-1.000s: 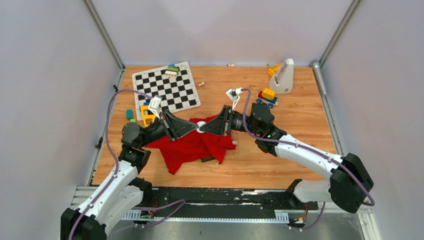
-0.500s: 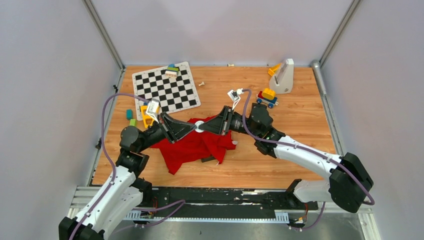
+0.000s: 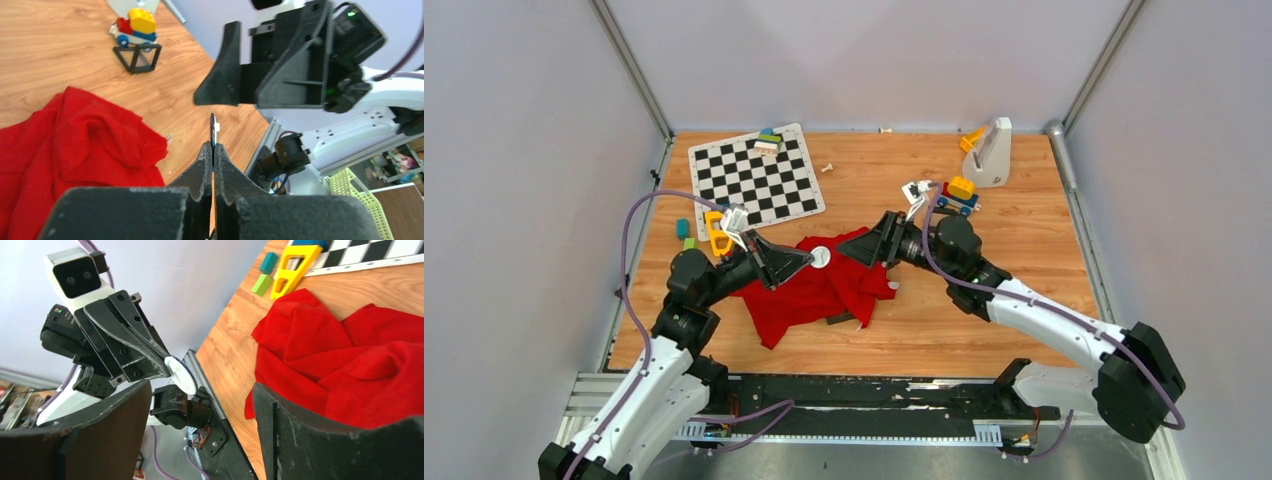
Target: Remove the brooch from the garment
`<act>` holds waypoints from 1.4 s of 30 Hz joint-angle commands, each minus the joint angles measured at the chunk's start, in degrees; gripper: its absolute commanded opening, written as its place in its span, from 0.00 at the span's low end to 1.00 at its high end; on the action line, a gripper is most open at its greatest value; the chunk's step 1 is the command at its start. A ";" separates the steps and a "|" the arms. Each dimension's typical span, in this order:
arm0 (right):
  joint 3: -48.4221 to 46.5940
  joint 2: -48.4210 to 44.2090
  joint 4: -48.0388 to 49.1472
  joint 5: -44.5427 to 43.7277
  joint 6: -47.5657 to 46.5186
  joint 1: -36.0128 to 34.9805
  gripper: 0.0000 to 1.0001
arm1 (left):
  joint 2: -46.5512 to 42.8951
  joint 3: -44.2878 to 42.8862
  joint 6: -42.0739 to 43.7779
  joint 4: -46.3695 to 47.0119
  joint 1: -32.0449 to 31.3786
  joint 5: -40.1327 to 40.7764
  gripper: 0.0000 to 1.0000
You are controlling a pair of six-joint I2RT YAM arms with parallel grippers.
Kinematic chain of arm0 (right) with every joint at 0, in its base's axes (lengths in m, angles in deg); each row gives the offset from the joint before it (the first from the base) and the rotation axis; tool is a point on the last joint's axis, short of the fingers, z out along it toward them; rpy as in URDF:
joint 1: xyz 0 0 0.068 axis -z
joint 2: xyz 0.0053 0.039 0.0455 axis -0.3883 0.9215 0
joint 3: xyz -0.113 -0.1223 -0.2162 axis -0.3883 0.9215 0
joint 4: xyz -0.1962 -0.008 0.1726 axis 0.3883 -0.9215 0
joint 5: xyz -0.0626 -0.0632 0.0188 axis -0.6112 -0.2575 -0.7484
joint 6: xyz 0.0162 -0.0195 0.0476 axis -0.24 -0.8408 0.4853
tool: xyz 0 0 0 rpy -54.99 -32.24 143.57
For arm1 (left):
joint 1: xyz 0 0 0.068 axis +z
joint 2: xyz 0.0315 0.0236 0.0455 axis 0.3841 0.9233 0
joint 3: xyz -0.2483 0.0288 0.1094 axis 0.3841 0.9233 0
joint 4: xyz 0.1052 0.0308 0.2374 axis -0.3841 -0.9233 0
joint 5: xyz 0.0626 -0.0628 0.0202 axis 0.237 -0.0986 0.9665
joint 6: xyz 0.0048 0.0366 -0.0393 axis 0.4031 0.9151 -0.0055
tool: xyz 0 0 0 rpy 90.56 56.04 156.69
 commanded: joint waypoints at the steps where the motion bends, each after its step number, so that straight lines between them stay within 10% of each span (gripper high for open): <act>1: 0.00 -5.88 -12.42 -9.22 -3.34 1.96 0.81 | 1.14 -2.24 7.23 -6.67 -1.49 4.08 0.00; 10: -5.21 -7.82 -40.61 -13.86 -11.36 21.92 0.92 | 20.34 -8.89 15.84 -14.74 -12.38 13.18 0.00; 18: -7.69 -3.99 -49.20 -29.94 14.72 28.91 0.88 | 29.15 -11.46 13.60 -22.13 -11.61 30.11 0.00; 31: -25.78 16.88 -62.59 -37.87 35.45 28.90 0.74 | 20.64 7.37 -2.50 -17.06 12.14 34.55 0.00; 42: -32.25 29.03 -62.51 -38.16 38.75 28.85 0.65 | 18.38 7.76 2.03 -10.30 15.91 28.13 0.00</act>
